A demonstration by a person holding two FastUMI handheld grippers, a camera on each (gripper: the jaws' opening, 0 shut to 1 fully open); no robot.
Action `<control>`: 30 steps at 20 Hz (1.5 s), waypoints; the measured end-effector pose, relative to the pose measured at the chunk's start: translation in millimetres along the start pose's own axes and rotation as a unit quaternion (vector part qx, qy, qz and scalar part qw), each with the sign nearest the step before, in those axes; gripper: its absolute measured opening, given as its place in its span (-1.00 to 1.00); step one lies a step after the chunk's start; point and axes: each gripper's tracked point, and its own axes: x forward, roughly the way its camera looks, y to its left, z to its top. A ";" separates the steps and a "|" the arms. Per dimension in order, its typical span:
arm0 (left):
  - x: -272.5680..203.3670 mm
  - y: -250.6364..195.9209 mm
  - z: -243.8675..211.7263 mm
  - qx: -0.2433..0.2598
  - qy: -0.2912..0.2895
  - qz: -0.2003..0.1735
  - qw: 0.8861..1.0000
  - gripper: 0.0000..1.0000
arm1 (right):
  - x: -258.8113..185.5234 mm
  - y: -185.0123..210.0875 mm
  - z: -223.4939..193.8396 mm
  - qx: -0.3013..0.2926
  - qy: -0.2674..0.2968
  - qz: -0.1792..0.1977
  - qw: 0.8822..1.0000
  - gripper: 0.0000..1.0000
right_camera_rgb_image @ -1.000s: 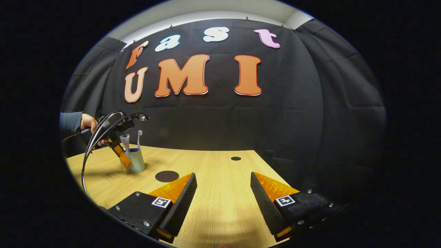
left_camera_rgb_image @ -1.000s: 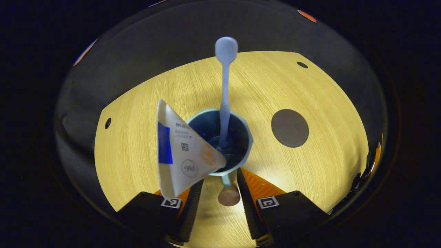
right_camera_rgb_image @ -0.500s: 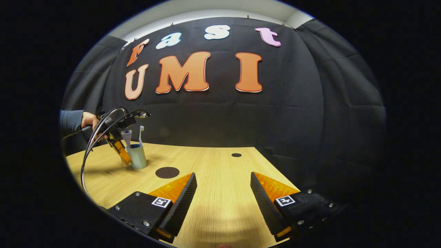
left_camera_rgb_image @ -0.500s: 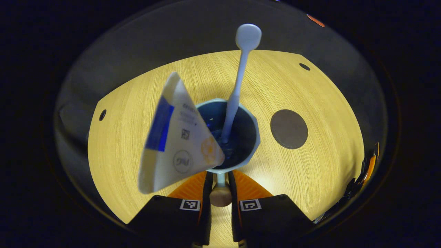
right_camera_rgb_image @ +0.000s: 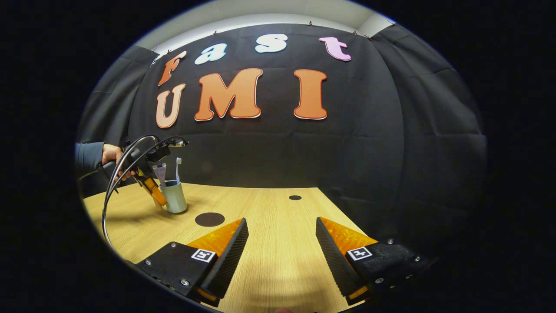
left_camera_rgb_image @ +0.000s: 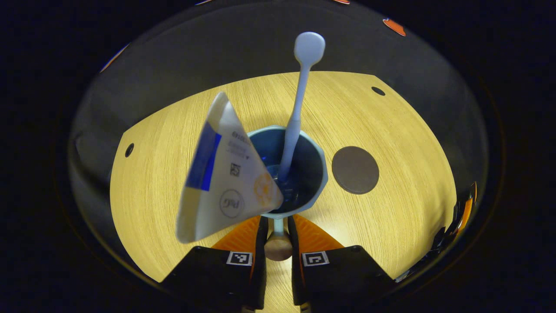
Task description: Put the toothbrush and toothpaste on the desktop into the cup, then pick up the cup and place it on the coaster on the desktop.
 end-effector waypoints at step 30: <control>5.6 -31.0 91.5 0.100 -0.003 -0.046 0.994 -0.39 | -35.9 -40.8 -18.4 -0.003 0.024 -0.030 0.999 0.89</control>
